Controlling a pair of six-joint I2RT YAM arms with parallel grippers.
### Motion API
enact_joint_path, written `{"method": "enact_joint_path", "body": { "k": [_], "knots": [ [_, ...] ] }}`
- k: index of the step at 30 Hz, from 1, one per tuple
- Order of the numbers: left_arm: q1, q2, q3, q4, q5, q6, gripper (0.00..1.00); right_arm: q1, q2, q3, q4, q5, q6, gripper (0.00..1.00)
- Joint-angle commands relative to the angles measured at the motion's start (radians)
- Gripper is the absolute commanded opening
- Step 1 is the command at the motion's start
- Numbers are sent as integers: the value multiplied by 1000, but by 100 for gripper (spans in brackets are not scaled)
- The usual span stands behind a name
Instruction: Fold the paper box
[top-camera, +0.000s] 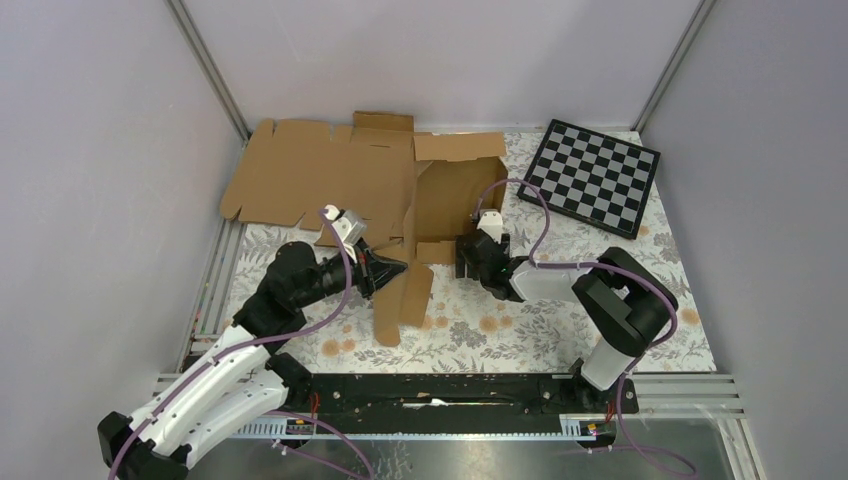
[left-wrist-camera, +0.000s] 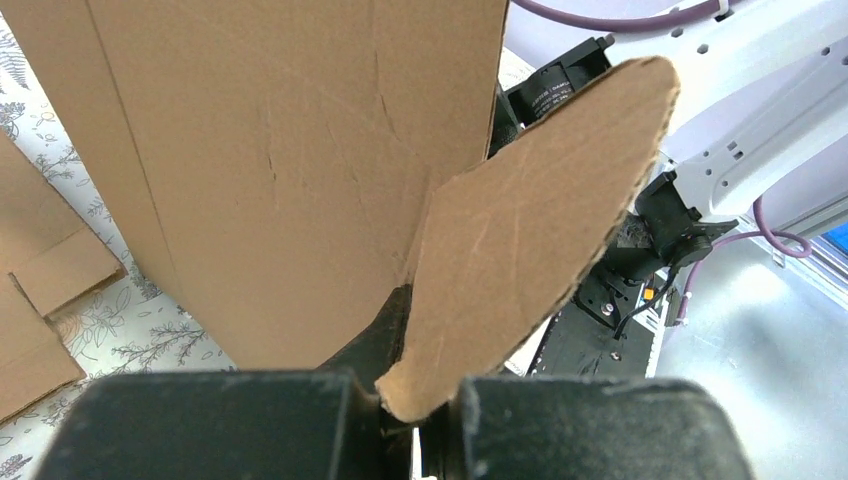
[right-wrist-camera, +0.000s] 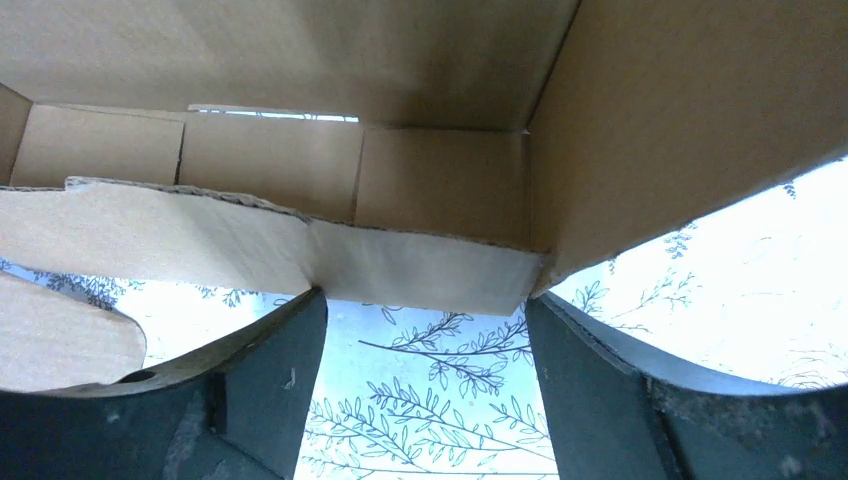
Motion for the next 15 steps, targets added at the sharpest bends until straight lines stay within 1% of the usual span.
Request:
{"method": "enact_joint_path", "body": {
  "k": [1,4,7,11,15],
  "knots": [
    [-6,18,39,-66,64,-8,0,-24,-12,-8,-9,38,30,81],
    [-6,24,46,-71,63,-3,0,-68,-45,-21,26,-34,-5,89],
    [-6,28,56,-83,60,6,0,-105,-86,-29,44,-74,-62,98],
    [-5,33,59,-87,54,9,0,-144,-142,-51,71,-140,-149,100],
    [-6,41,62,-87,61,12,0,-191,-185,-90,117,-253,-180,100]
  ]
}}
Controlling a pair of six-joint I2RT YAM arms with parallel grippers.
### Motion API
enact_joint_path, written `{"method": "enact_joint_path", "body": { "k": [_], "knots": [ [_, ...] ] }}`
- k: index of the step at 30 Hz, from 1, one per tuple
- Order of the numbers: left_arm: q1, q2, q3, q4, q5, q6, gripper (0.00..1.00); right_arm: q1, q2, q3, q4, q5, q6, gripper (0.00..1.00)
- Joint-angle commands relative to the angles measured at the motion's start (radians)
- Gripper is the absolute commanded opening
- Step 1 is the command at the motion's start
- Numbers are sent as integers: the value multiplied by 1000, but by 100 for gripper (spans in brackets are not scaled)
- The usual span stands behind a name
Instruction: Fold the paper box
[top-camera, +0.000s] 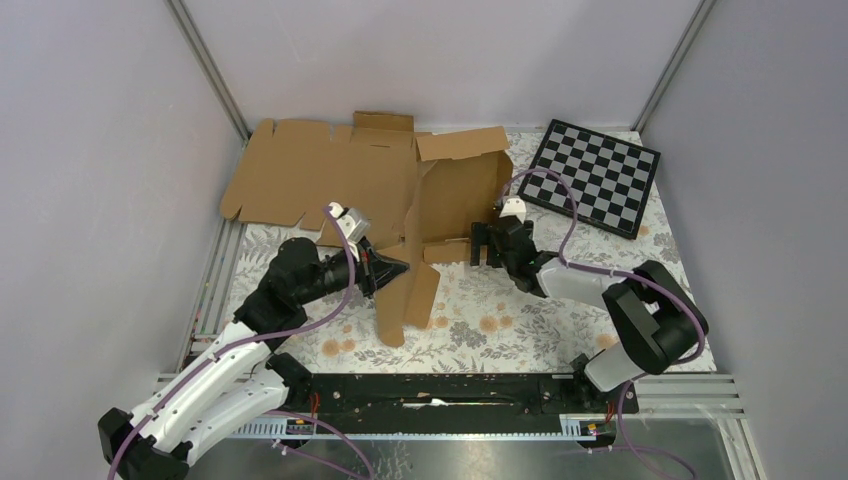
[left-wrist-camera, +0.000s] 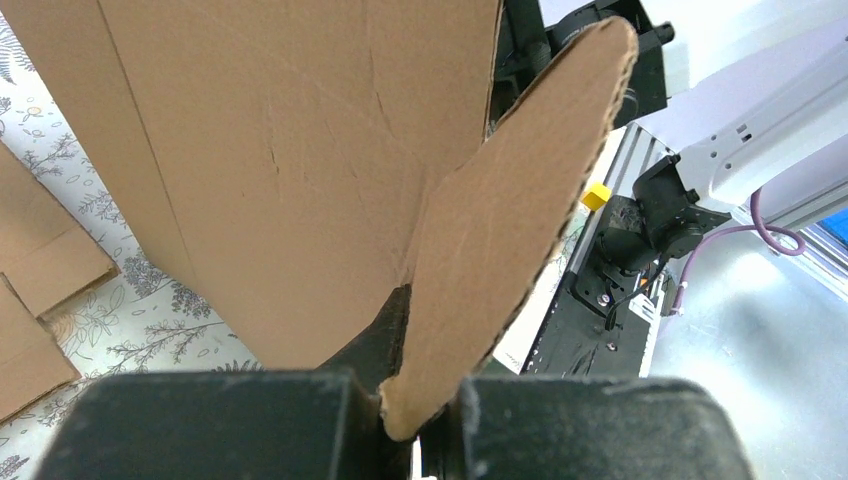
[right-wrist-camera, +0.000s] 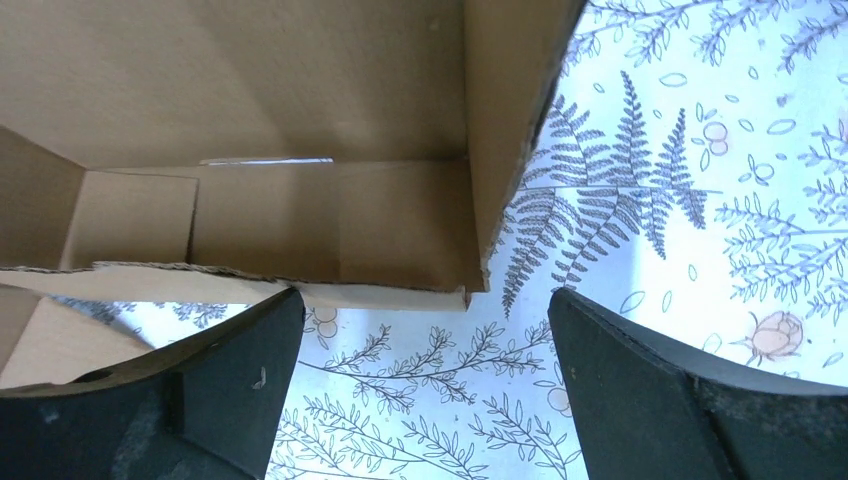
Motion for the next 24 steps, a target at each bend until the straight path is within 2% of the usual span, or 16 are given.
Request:
{"method": "enact_joint_path", "body": {
  "k": [1,9,14,24],
  "knots": [
    [-6,19,31,-56,44,2,0,-53,-55,-36,88,-135,-63,100],
    [-6,18,36,-55,46,4,0,-81,29,36,127,-290,-192,100],
    [-6,14,34,-54,50,6,0,-81,70,56,160,-293,-223,99],
    [-5,48,45,-54,70,25,0,-82,100,73,225,-249,-248,91]
  ]
}}
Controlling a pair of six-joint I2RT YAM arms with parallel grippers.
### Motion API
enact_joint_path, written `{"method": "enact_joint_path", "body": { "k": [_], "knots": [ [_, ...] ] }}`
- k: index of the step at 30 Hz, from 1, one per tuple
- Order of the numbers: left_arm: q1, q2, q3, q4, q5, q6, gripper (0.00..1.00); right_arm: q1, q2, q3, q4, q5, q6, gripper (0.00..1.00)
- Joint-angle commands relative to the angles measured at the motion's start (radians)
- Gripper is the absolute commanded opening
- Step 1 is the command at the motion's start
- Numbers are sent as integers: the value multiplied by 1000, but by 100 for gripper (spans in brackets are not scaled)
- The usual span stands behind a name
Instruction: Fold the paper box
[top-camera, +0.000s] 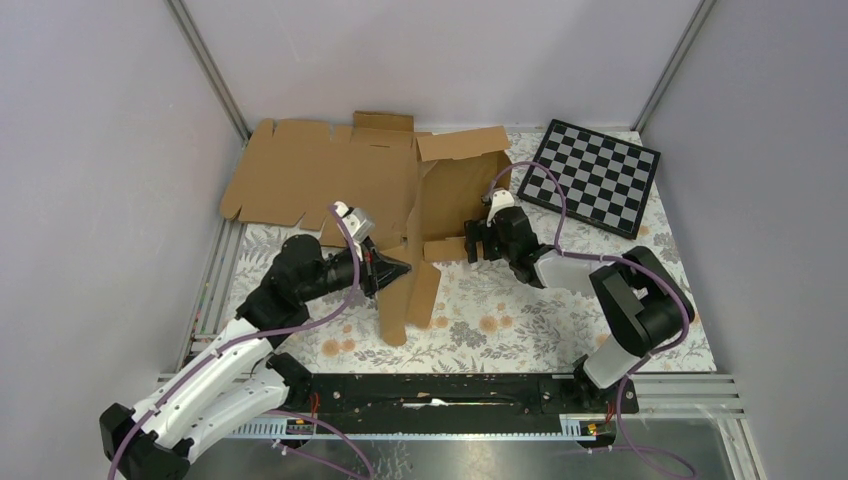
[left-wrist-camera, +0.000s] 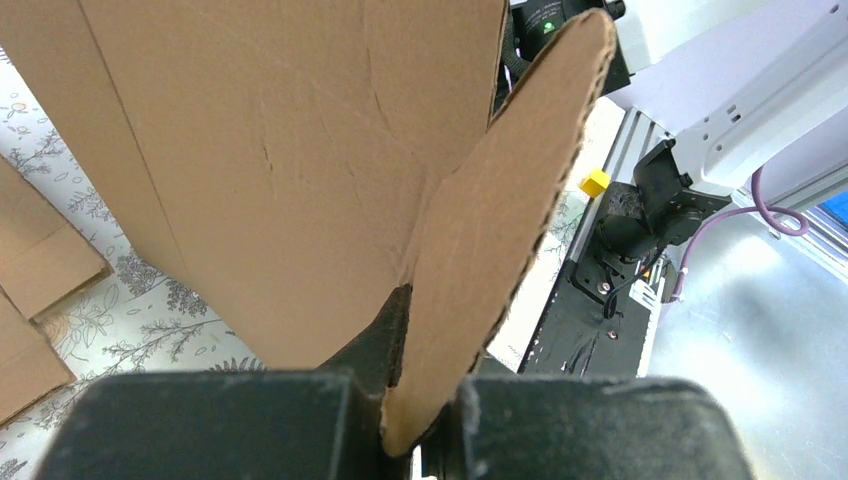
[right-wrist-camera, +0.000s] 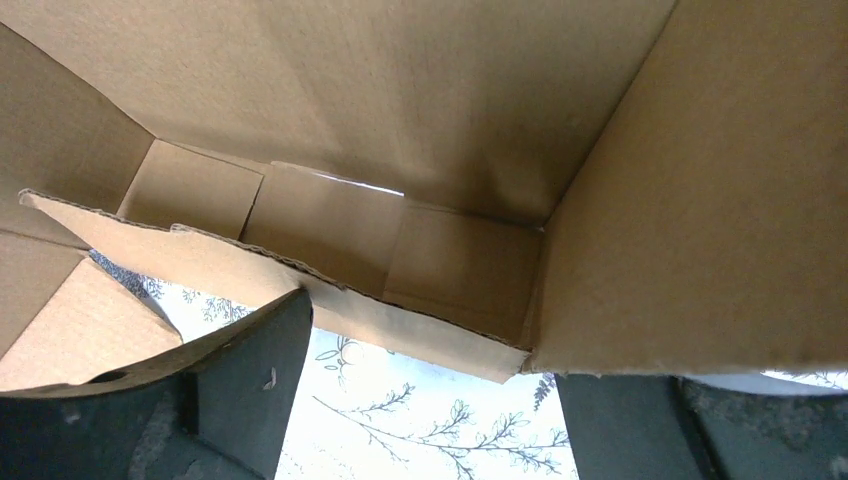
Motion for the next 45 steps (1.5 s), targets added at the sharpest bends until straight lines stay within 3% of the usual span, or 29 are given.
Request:
{"method": "enact_joint_path", "body": {
  "k": [1,11,26,34,38,43,45],
  "knots": [
    [-6,33,40,-44,52,5,0,-2,25,55,72,19,-32,90],
    [-6,79,53,-21,67,-4,0,-2,102,113,28,77,32,74],
    [-6,136,71,0,55,-27,0,-1,275,245,-118,169,100,71],
    [-6,145,68,14,26,-44,0,-1,270,244,-135,191,93,83],
    [-5,154,59,36,34,-60,0,-1,289,281,-147,194,119,99],
    [-6,157,54,39,28,-66,0,-1,301,315,-137,174,147,100],
    [-6,151,51,49,24,-74,0,12,318,328,-159,244,142,100]
  ]
}}
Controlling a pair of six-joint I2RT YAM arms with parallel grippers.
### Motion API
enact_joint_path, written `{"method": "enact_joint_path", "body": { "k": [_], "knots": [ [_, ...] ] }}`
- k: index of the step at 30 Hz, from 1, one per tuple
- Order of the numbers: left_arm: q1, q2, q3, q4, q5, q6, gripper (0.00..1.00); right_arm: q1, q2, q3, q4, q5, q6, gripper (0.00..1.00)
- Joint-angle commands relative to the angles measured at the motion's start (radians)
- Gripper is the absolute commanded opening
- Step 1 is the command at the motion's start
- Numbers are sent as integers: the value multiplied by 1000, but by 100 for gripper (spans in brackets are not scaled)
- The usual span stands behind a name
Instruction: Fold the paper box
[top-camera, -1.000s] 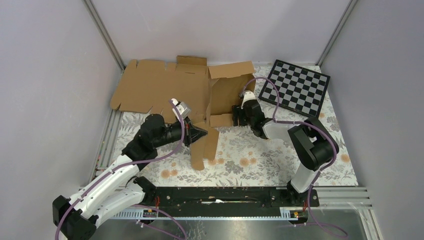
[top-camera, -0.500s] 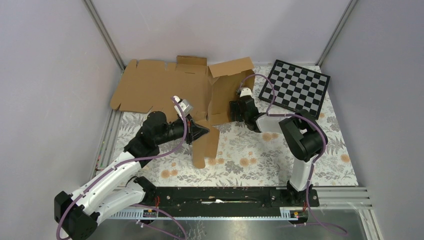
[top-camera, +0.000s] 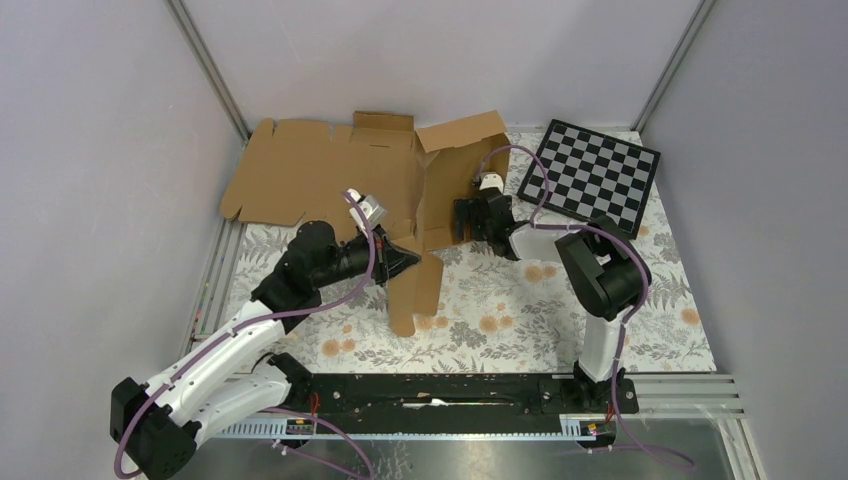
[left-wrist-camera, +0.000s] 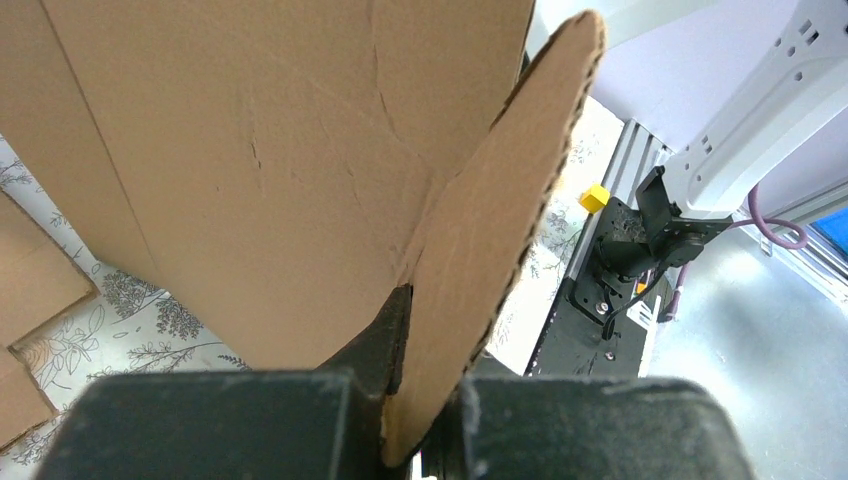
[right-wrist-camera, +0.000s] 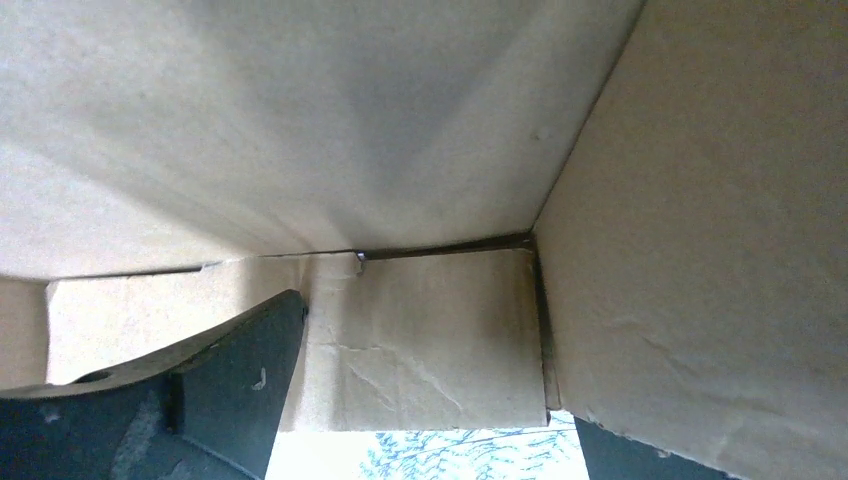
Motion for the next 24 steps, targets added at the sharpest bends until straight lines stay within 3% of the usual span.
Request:
{"method": "enact_joint_path", "body": {
  "k": [1,6,10,16,20,24],
  "knots": [
    [-5,0,-1,-19,10,-52,0,27,58,56,-105,157,1,100],
    [-6,4,-7,-4,9,-65,0,77,149,136,-299,344,-34,100],
    [-6,-3,-11,-4,-8,-65,0,77,129,110,-306,325,0,99],
    [-6,-6,31,-72,-66,-56,0,66,-29,92,-303,243,25,99],
    [-6,-26,49,-99,-74,-56,0,43,-110,83,-303,219,56,93],
    [-6,-54,29,-99,-78,-63,0,36,-85,89,-303,229,58,88]
  ]
}}
